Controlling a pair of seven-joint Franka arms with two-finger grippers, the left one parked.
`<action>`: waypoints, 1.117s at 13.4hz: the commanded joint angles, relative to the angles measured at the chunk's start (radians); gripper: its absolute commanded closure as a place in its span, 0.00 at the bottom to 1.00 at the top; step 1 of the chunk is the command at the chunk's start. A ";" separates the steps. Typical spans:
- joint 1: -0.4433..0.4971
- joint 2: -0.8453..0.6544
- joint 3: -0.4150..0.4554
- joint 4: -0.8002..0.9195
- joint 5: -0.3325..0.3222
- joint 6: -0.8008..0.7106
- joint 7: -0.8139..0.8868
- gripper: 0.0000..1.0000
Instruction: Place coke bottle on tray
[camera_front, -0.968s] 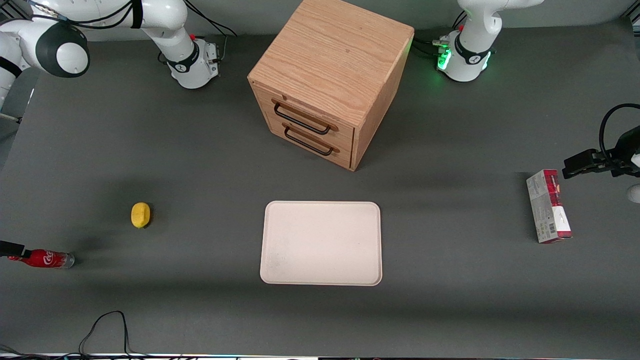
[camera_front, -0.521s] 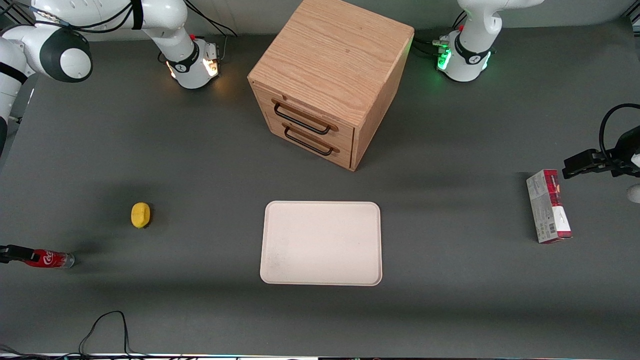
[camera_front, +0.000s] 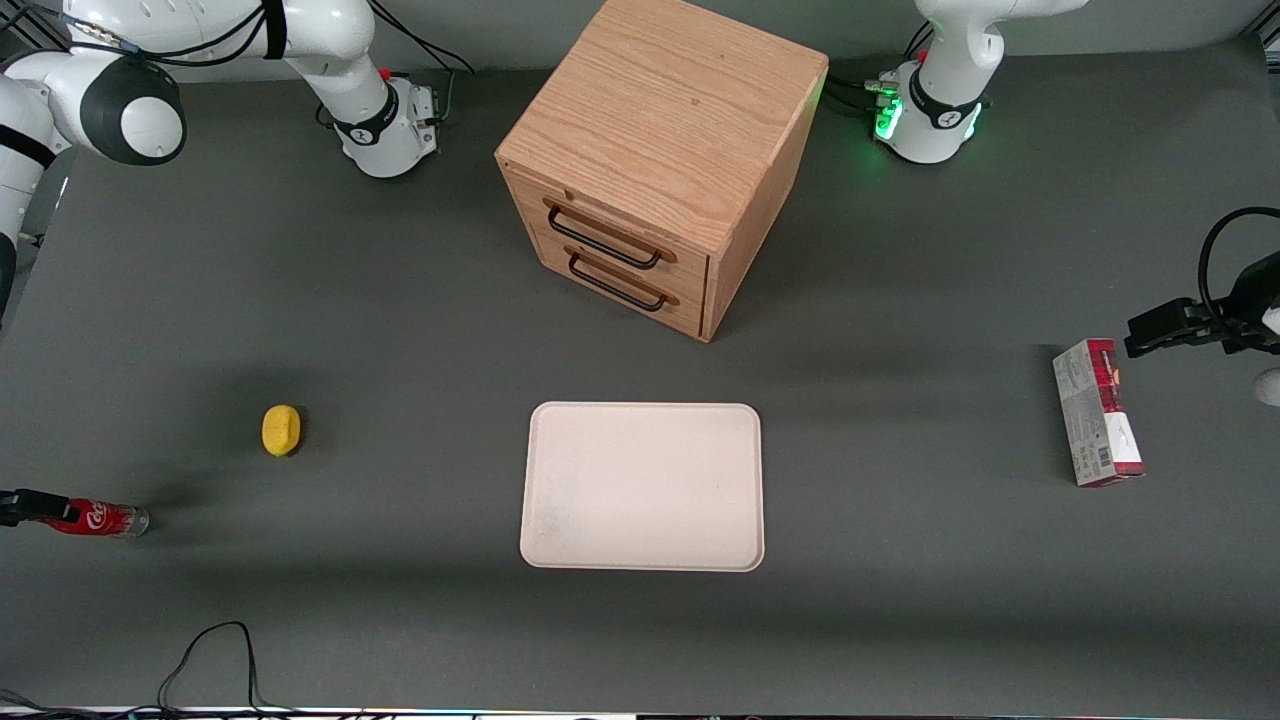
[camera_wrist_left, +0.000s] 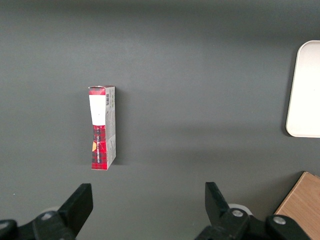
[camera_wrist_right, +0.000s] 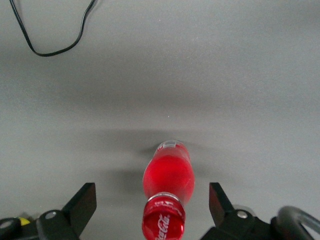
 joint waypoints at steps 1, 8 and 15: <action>0.002 0.012 -0.002 0.016 -0.017 -0.006 -0.021 0.00; -0.004 0.012 -0.002 0.014 -0.023 -0.014 -0.044 0.45; -0.004 0.010 -0.002 0.008 -0.043 -0.019 -0.082 0.84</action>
